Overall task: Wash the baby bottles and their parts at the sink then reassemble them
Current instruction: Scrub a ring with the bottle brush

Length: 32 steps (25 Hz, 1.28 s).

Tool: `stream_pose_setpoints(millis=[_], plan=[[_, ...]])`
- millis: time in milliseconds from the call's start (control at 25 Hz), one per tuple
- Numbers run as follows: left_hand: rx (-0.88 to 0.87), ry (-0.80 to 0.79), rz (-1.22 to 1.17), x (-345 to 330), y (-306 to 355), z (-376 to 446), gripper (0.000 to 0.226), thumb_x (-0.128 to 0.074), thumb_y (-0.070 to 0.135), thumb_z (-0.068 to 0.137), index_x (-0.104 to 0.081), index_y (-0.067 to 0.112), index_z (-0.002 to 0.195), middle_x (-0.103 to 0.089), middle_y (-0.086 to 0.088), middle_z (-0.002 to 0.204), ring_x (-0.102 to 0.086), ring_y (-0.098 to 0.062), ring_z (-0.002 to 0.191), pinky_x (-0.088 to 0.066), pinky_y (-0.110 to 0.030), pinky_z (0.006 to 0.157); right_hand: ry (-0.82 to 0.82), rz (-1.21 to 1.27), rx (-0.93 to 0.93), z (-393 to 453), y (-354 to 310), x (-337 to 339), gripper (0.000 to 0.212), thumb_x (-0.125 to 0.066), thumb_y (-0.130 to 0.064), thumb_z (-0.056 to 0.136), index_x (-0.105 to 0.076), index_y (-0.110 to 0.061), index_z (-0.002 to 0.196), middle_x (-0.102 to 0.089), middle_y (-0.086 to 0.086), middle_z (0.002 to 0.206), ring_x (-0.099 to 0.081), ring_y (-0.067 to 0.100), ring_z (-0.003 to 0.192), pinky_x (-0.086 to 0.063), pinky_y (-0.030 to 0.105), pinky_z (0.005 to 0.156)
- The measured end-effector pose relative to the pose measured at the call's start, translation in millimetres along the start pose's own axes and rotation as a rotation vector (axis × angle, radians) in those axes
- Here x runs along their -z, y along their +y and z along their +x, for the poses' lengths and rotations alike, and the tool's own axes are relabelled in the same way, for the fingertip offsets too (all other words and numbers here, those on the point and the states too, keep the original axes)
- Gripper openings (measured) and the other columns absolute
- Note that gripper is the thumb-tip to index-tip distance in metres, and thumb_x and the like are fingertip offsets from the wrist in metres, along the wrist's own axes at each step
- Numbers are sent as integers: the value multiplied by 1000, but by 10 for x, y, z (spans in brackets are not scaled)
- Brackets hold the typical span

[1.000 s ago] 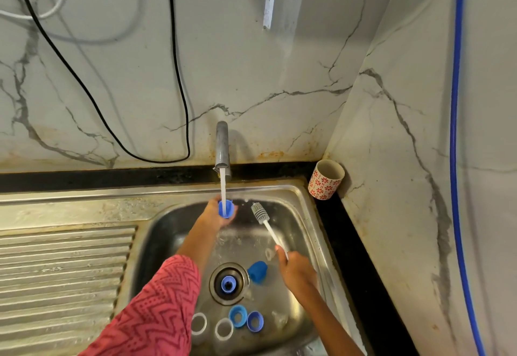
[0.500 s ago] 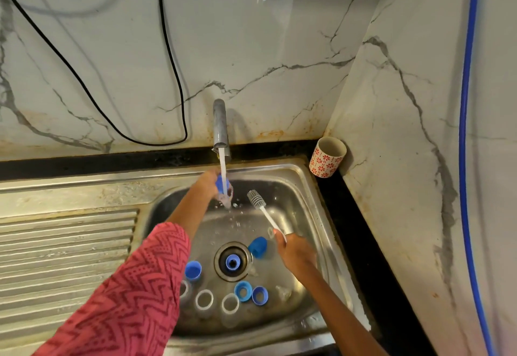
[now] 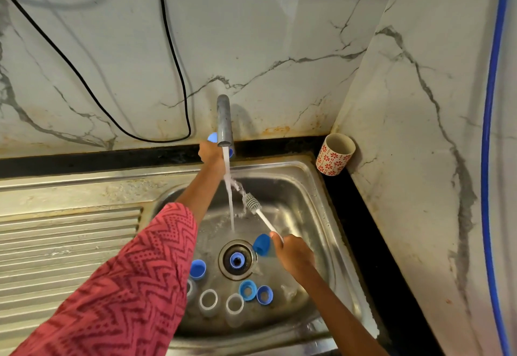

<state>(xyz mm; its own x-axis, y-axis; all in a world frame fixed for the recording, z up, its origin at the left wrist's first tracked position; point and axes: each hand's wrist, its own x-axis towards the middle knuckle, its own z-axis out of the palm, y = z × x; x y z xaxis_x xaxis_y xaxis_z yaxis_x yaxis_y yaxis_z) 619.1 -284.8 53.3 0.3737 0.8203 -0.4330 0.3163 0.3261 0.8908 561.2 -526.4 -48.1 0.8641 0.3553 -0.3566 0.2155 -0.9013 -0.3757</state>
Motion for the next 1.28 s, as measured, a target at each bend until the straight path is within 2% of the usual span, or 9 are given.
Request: stream_pose_setpoints(millis=[160, 400, 480, 560, 680, 840, 960, 1160, 1280], plan=[[-197, -234, 291, -75, -117, -8, 57, -73, 31, 77, -51, 5, 123, -62, -10, 101, -59, -19, 77, -47, -20, 52, 8, -21, -15, -2, 55, 32, 61, -24, -52, 99, -64, -6, 108, -67, 11, 105, -62, 26, 96, -44, 29, 76], [-150, -256, 387, 468, -282, 93, 31, -60, 35, 90, -56, 9, 106, -59, -13, 97, -59, -20, 74, -55, -34, 68, 31, -63, -26, -38, 91, 104, 63, -22, -53, 99, -65, -7, 108, -67, 11, 104, -62, 25, 96, -46, 31, 78], [-5, -239, 547, 569, -687, 56, 44, -52, 43, 93, -53, 5, 115, -58, -19, 106, -61, -28, 88, -54, -39, 78, 15, -61, -29, -88, 159, 148, 63, -22, -54, 99, -65, -8, 104, -67, 10, 101, -61, 23, 90, -42, 28, 71], [173, -242, 414, 571, -966, -87, 37, -46, 36, 97, -53, 6, 117, -57, -21, 107, -62, -29, 93, -50, -34, 69, 1, -49, -35, -166, 213, 178, 63, -22, -56, 98, -64, -9, 101, -64, 7, 92, -57, 22, 82, -39, 27, 68], [261, -307, 69, 552, -1088, -347, 11, -51, 18, 97, -57, 9, 95, -56, -16, 81, -57, -22, 65, -49, -33, 57, -22, -83, -18, -283, 238, 225, 58, -21, -54, 99, -61, -13, 96, -55, 1, 82, -52, 17, 76, -38, 25, 65], [471, -287, -510, 594, -1026, -484, 40, -65, 28, 87, -45, 1, 108, -50, -20, 99, -54, -29, 79, -57, -35, 48, 82, -80, 80, -453, 151, 323, 56, -20, -52, 100, -63, -15, 103, -58, 0, 84, -50, 15, 76, -39, 26, 64], [426, -324, -458, 594, -965, -579, 40, -68, 29, 84, -50, 0, 106, -54, -18, 91, -55, -24, 74, -54, -27, 41, 138, -113, 182, -577, 55, 382, 56, -20, -52, 100, -62, -16, 109, -62, 0, 91, -56, 20, 81, -46, 28, 75], [289, -429, -175, 754, -659, -754, 30, -69, 24, 83, -56, 2, 97, -58, -19, 100, -58, -24, 76, -55, -35, 57, 203, -251, 256, -762, -76, 664, 50, -22, -47, 101, -57, -13, 115, -66, 6, 112, -63, 24, 104, -47, 31, 84], [209, -556, -117, 776, -423, -882, 24, -52, 3, 91, -60, 6, 113, -52, -18, 108, -54, -28, 86, -49, -46, 73, 350, -367, 391, -842, -132, 727, 39, -61, -48, 86, -65, -9, 87, -70, 10, 76, -70, 17, 69, -51, 23, 58]])
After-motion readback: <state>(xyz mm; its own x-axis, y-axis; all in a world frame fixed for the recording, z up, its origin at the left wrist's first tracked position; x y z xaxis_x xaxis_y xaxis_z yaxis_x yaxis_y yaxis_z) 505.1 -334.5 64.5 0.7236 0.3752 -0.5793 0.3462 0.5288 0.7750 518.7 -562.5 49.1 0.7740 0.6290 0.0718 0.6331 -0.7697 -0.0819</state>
